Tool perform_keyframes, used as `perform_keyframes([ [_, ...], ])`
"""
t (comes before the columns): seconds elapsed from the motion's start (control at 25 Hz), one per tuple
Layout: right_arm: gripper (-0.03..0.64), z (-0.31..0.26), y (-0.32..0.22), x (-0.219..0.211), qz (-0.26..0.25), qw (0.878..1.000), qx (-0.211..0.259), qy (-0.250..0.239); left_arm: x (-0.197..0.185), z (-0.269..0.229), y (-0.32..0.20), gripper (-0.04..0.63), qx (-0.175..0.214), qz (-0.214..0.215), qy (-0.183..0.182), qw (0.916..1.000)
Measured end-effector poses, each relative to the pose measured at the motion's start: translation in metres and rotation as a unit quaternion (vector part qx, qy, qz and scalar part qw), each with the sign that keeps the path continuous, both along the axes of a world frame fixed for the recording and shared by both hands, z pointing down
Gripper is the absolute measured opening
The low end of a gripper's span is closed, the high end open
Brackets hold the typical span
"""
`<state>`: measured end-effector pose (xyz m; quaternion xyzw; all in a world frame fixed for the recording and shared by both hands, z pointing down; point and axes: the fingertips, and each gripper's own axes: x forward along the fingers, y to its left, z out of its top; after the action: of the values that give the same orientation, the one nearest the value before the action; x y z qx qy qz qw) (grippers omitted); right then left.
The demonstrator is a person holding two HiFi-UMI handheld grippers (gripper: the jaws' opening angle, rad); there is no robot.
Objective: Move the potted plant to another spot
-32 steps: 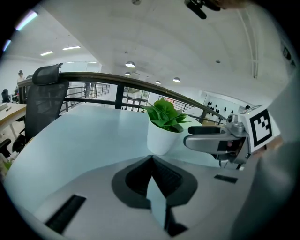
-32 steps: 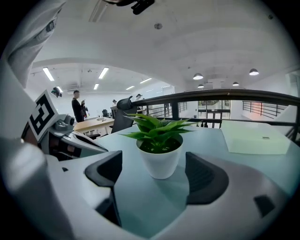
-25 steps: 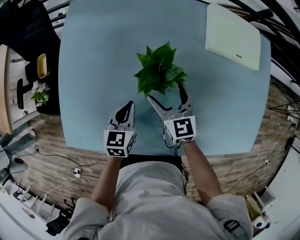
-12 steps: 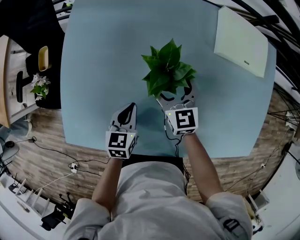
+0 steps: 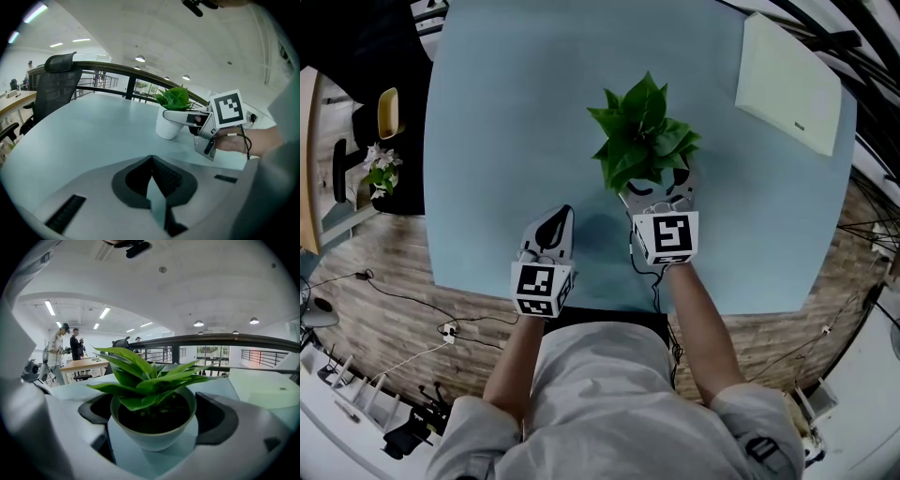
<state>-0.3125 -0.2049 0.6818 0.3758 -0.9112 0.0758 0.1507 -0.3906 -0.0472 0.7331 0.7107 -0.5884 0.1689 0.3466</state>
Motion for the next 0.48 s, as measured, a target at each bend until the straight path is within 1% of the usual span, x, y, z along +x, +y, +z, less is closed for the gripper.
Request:
perform_keyframes([
  [0.24,0.531,0.002,0.004,0.001,0.007,1.0,-0.004,0.004,-0.004,-0.003,-0.004,0.012,0.006,0.007,-0.001,1.0],
  [0.48,0.526,-0.002,0.01,0.003,0.008,1.0,-0.014,-0.003,-0.006,-0.009,-0.013,0.012,0.017,0.019,-0.004,0.9997],
])
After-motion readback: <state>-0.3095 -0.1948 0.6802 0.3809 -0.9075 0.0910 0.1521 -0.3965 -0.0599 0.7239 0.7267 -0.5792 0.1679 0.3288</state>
